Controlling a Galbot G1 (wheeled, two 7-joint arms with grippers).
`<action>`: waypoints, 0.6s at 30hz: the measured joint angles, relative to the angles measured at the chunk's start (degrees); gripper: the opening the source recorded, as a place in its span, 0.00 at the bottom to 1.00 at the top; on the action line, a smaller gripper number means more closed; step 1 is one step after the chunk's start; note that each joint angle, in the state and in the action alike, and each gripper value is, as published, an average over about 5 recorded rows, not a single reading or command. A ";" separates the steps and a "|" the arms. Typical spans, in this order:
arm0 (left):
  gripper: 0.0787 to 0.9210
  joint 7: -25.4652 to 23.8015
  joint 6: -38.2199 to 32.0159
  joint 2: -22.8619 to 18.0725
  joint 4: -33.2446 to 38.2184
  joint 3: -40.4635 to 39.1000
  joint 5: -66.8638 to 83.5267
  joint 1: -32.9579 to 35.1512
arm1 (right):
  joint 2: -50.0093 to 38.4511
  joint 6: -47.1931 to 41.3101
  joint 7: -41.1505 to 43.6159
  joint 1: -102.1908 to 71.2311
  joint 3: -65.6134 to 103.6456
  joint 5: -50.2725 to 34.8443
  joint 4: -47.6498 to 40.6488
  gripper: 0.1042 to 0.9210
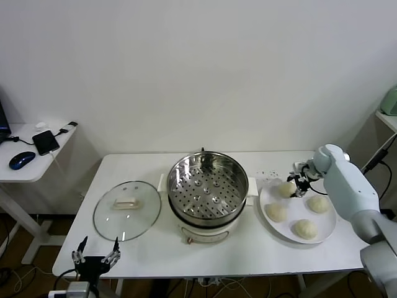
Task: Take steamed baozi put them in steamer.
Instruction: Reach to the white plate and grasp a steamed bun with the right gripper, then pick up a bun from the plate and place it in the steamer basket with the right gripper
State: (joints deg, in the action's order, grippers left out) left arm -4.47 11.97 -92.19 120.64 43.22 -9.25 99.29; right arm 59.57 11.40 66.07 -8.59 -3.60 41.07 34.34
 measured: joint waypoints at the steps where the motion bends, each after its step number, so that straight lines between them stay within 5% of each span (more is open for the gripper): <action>1: 0.88 0.01 0.00 0.00 -0.07 -0.05 -0.01 -0.07 | -0.24 -0.19 0.25 0.02 -0.15 -0.35 0.53 0.65; 18: 0.88 0.13 -0.13 0.00 -0.43 -0.80 0.08 -1.88 | -1.77 -5.73 10.42 14.64 -14.74 -19.74 12.76 0.64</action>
State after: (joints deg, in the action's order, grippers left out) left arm -4.34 11.84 -92.19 120.21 42.43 -9.18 97.41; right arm 57.80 5.67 76.50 6.05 -18.33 21.33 47.09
